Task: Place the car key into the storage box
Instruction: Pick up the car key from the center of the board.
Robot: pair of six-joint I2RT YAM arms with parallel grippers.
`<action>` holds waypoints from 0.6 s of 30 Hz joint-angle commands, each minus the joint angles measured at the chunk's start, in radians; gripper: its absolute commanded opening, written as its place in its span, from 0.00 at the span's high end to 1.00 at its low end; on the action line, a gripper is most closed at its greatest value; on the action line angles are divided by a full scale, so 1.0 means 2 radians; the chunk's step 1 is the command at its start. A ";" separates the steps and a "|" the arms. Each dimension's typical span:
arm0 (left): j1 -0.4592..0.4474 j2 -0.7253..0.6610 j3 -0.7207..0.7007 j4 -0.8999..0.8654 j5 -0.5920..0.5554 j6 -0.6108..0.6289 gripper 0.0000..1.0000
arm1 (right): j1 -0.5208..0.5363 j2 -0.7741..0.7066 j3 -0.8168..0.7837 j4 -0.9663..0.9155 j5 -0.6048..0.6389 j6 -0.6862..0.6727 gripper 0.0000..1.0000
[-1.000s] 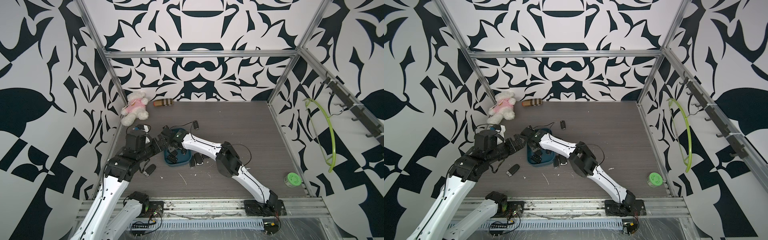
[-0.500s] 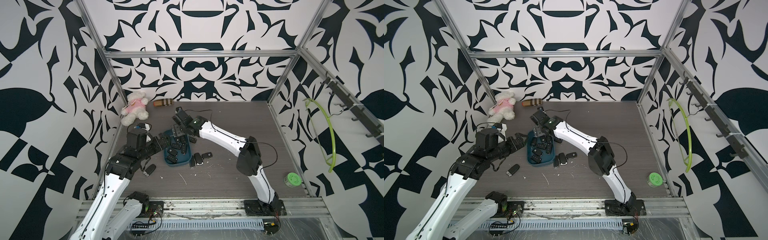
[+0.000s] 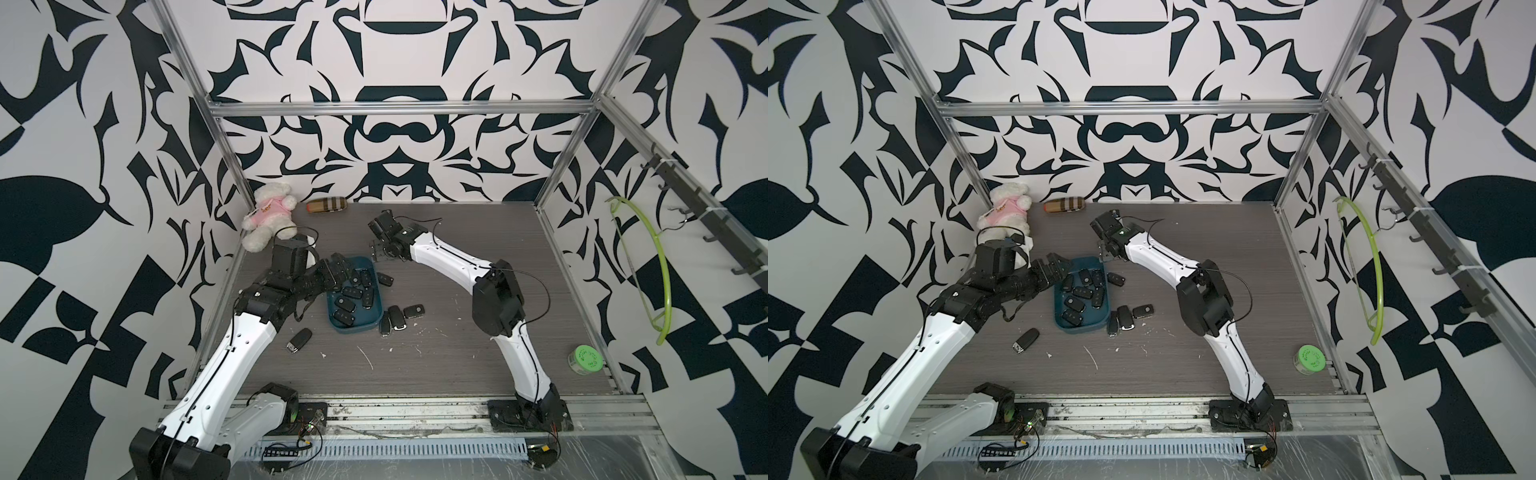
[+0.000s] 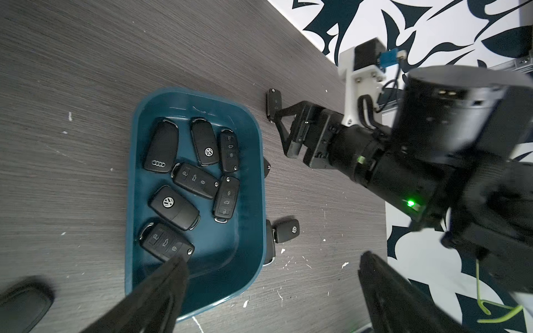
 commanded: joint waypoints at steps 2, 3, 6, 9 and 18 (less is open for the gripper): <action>0.001 0.015 0.021 0.018 0.017 0.000 0.01 | -0.015 0.027 0.036 -0.004 -0.003 0.006 0.24; 0.002 0.018 0.023 0.018 0.018 0.000 0.01 | -0.017 0.032 0.039 -0.004 -0.001 0.006 0.25; 0.002 0.024 0.025 0.022 0.016 0.001 0.01 | -0.024 0.052 0.053 -0.006 0.001 0.001 0.26; 0.001 0.033 0.030 0.021 0.012 0.005 0.01 | -0.029 0.069 0.069 -0.006 0.000 -0.007 0.29; 0.001 0.056 0.045 0.021 0.010 0.010 0.01 | -0.033 0.131 0.139 -0.010 0.001 -0.033 0.39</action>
